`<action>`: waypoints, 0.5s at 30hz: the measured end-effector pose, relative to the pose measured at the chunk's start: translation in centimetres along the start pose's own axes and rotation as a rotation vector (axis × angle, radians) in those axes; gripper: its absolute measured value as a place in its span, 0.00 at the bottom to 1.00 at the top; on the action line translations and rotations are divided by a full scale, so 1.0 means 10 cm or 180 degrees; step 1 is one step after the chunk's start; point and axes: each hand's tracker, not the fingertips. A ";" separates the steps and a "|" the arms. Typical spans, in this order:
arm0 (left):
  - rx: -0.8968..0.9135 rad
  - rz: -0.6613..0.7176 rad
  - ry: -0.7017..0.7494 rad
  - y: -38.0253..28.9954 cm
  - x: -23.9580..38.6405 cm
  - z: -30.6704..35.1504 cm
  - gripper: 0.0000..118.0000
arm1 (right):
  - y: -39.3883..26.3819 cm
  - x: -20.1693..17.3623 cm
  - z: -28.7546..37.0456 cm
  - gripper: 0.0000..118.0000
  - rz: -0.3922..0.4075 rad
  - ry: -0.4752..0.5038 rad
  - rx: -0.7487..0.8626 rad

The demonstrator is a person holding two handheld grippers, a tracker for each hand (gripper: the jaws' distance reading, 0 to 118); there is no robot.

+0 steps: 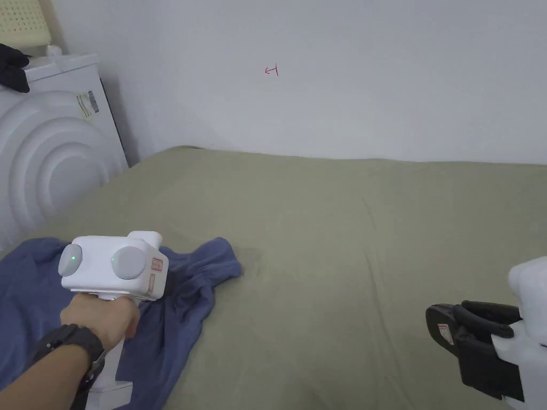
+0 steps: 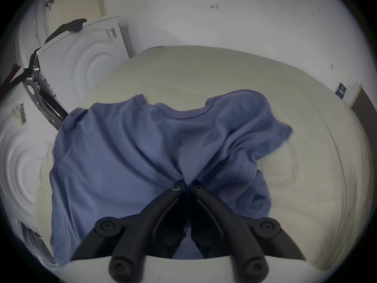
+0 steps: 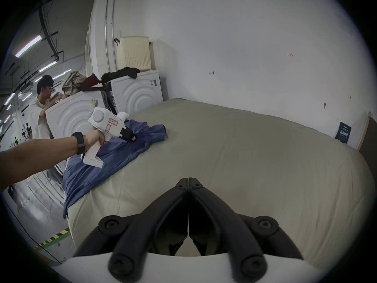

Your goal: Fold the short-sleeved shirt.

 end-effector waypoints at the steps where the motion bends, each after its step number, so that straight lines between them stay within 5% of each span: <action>1: -0.0051 0.0174 -0.0225 -0.02 -0.01 0.12 0.00 | -0.01 -0.02 0.04 0.00 0.0019 -0.0018 0.0019; 8: 0.0302 -0.0230 -0.0444 0.28 0.47 0.34 0.00 | -0.08 0.08 0.31 0.00 -0.0149 -0.0096 0.0068; 15: 0.0803 -0.0285 -0.1278 0.57 1.62 0.86 0.00 | -0.23 0.37 0.86 0.00 -0.0448 -0.0293 0.0128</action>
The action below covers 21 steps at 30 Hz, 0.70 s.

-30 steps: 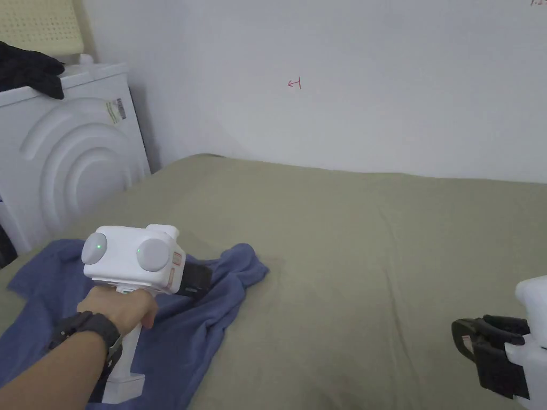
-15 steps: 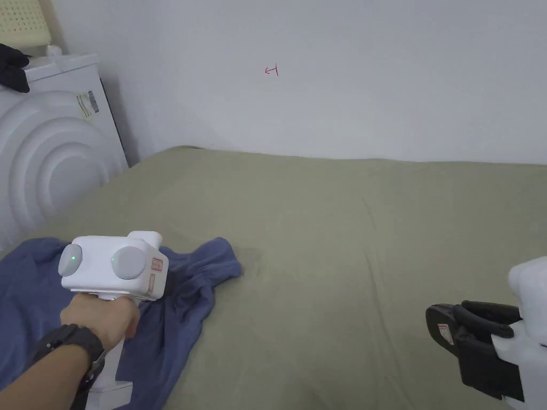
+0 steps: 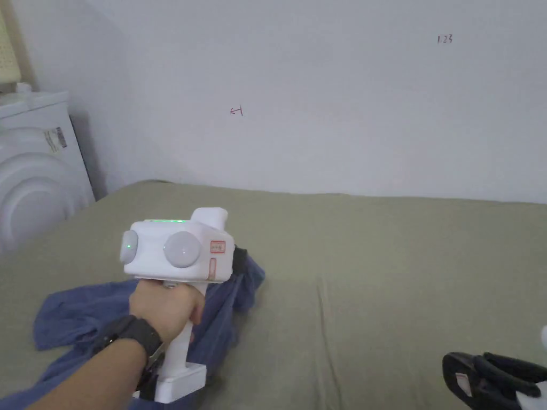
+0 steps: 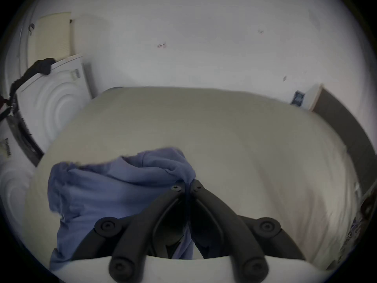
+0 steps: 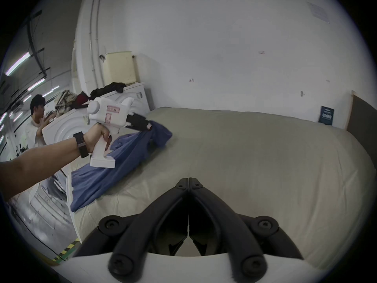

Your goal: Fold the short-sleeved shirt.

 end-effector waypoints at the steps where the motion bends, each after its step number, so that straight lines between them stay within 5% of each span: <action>1: -0.0098 -0.0046 -0.0065 0.08 0.28 -0.06 0.00 | -0.01 0.06 0.10 0.00 0.0013 -0.0031 -0.0004; 8: -0.0035 -0.0750 -0.0939 0.45 2.40 -0.50 0.00 | -0.19 0.54 0.87 0.00 -0.0228 -0.0519 0.0024; 14: -0.0293 -0.1137 -0.1601 0.07 4.26 -0.52 0.00 | -0.42 0.96 1.45 0.00 -0.0472 -0.1050 -0.0067; 21: -0.0629 -0.1431 -0.1641 -0.65 5.22 -0.59 0.00 | -0.58 1.18 1.89 0.00 -0.0556 -0.1452 -0.0083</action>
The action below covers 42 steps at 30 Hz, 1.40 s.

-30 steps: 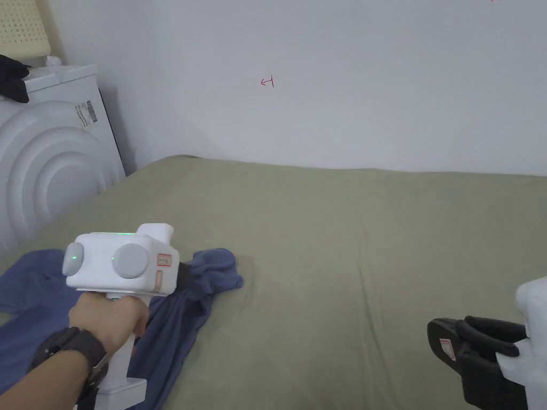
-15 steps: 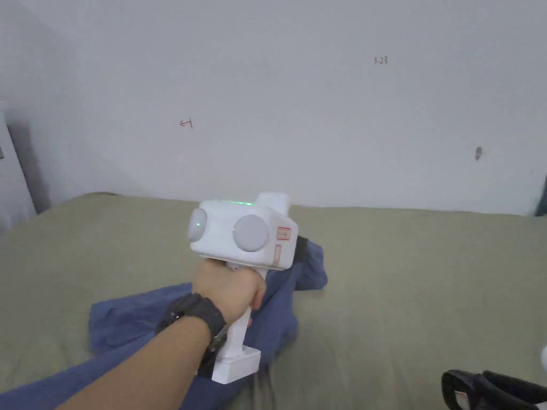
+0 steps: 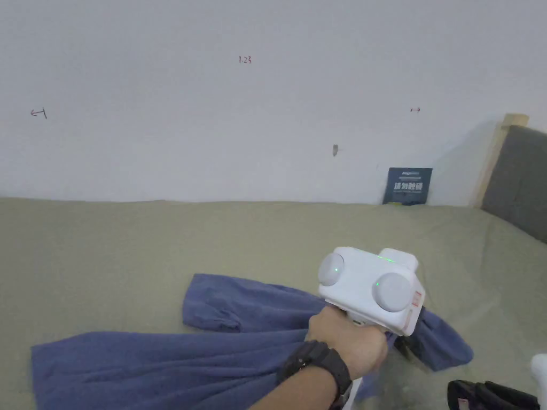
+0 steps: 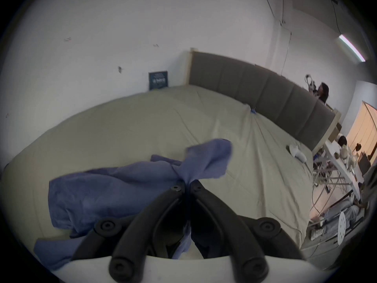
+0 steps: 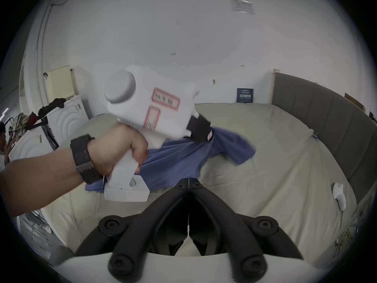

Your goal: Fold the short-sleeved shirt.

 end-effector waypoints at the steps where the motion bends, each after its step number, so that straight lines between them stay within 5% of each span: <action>1: -0.0032 0.0016 0.0049 -0.02 -0.02 -0.01 0.03 | -0.01 0.01 0.02 0.00 -0.0014 -0.0045 0.0011; 2: -0.0043 -0.0015 0.0042 -0.06 -0.04 -0.01 0.08 | -0.02 0.02 0.04 0.00 0.0003 -0.0079 0.0010; 3: -0.0028 -0.0042 0.0100 -0.10 -0.04 0.01 0.29 | -0.03 0.04 0.03 0.00 0.0028 -0.0132 0.0003; 4: 0.0019 -0.0064 0.0213 -0.13 -0.04 0.05 0.88 | -0.02 0.05 0.02 0.00 0.0017 -0.0176 -0.0004; 5: 0.0126 -0.0009 0.0333 -0.16 -0.10 0.11 0.99 | -0.03 0.05 0.01 0.00 0.0004 -0.0170 0.0004; 7: 0.0633 -0.0115 0.0266 -0.18 -0.23 0.41 0.97 | -0.02 0.04 -0.02 0.00 -0.0025 -0.0161 0.0002; 9: 0.0503 0.0412 0.0218 -0.29 -0.34 0.88 1.00 | -0.02 0.01 -0.06 0.00 -0.0015 -0.0158 0.0009; 12: 0.0432 0.0439 0.0405 -0.52 -0.57 1.55 1.00 | -0.03 -0.03 -0.10 0.00 0.0000 -0.0127 0.0012; 13: 0.0395 0.0440 0.0456 -0.53 -0.85 1.27 1.00 | -0.03 -0.04 -0.11 0.00 0.0012 -0.0085 0.0012; 18: 0.0510 0.0625 0.1181 -1.35 -1.50 2.39 1.00 | 0.00 -0.09 -0.09 0.00 -0.0051 -0.0109 0.0071; 21: 0.0439 0.1018 0.1480 -1.90 -1.83 3.08 0.90 | 0.04 -0.18 -0.06 0.00 0.0094 -0.0107 0.0164; 22: 0.0449 0.1064 0.1513 -2.05 -1.88 3.26 0.54 | 0.06 -0.22 -0.05 0.00 0.0131 -0.0087 0.0180; 23: 0.0520 0.1105 0.1587 -2.23 -1.93 3.46 0.00 | 0.07 -0.25 -0.06 0.00 0.0128 -0.0074 0.0189; 24: 0.0234 0.0834 0.1675 -2.42 -1.81 3.70 0.00 | 0.09 -0.29 -0.08 0.00 0.0133 -0.0058 0.0188; 25: 0.0608 0.1026 0.2136 -2.58 -1.83 3.82 0.00 | 0.10 -0.32 -0.09 0.00 0.0140 -0.0049 0.0195; 28: 0.0631 0.1556 0.1967 -3.02 -1.83 4.18 0.00 | 0.13 -0.41 -0.18 0.00 0.0135 0.0005 0.0163; 36: 0.0563 0.1960 0.1903 -2.90 -2.68 3.72 0.00 | 0.08 -0.50 -0.41 0.00 0.0164 0.0118 0.0075; 42: 0.0152 0.1850 0.1894 -2.51 -3.21 2.85 0.00 | 0.14 -0.51 -0.62 0.00 0.0187 0.0137 0.0019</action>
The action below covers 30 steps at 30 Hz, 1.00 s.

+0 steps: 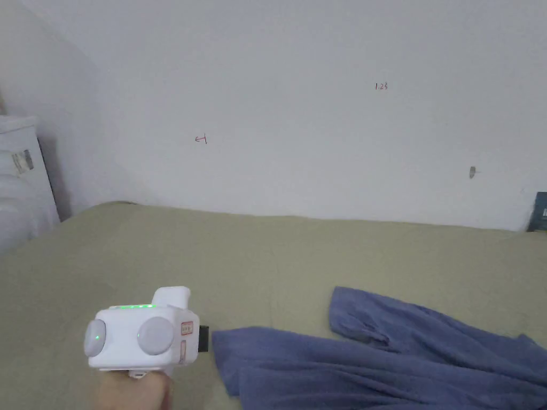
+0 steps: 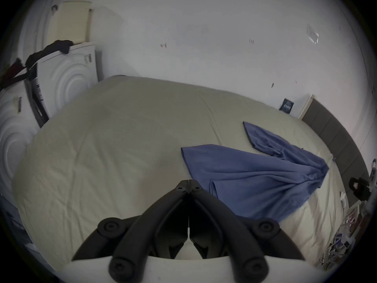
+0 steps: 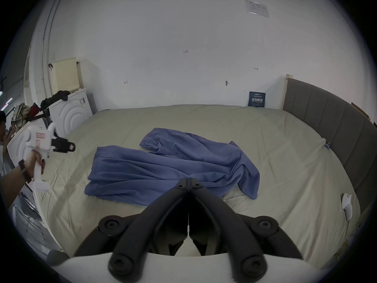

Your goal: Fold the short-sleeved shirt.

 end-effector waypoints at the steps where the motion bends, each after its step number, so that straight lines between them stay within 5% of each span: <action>1: -0.0017 -0.0032 0.0002 0.07 0.03 -0.15 0.00 | -0.01 0.04 -0.06 0.00 0.0013 -0.0002 -0.0017; 4: -0.0153 -0.0275 0.0240 0.22 0.15 -0.53 0.06 | 0.03 0.12 -0.18 0.00 0.0066 0.0007 -0.0040; 5: -0.0130 -0.0289 0.0353 0.26 0.18 -0.66 0.29 | 0.04 0.15 -0.23 0.00 0.0090 0.0022 -0.0040; 6: -0.0229 -0.0300 0.0369 0.29 0.19 -0.78 0.70 | 0.05 0.18 -0.26 0.00 0.0101 0.0028 -0.0045; 7: -0.0249 -0.0231 0.0356 0.30 0.20 -0.87 1.00 | 0.06 0.19 -0.29 0.00 0.0112 0.0029 -0.0042; 11: -0.0267 -0.0091 0.0261 0.34 0.25 -1.02 1.00 | 0.05 0.25 -0.36 0.00 0.0122 0.0059 -0.0034; 19: -0.0847 0.0096 0.0284 0.26 0.26 -1.56 1.00 | 0.00 0.27 -0.37 0.00 0.0126 0.0156 -0.0053; 22: -0.0654 0.0312 0.0357 0.40 0.15 -1.69 0.99 | -0.03 0.27 -0.35 0.00 0.0139 0.0181 -0.0051; 23: -0.0165 0.0285 0.0617 0.25 0.39 -1.35 0.95 | -0.03 0.28 -0.35 0.00 0.0119 0.0185 -0.0052; 24: -0.0216 0.0329 0.0646 0.19 0.50 -1.22 0.85 | -0.04 0.30 -0.35 0.00 0.0119 0.0175 -0.0040; 25: -0.0238 0.0270 0.0611 0.14 0.58 -1.14 0.61 | -0.04 0.31 -0.36 0.00 0.0131 0.0141 -0.0027; 26: -0.0181 0.0163 0.0644 0.08 0.67 -1.03 0.21 | -0.04 0.34 -0.38 0.00 0.0149 0.0075 -0.0049; 27: -0.0227 0.0086 0.0476 0.27 0.54 -1.11 0.00 | -0.03 0.38 -0.40 0.00 0.0139 -0.0003 -0.0077; 30: -0.0225 0.0180 -0.0026 0.21 0.54 -1.01 0.00 | -0.03 0.56 -0.45 0.00 -0.0002 -0.0089 -0.0085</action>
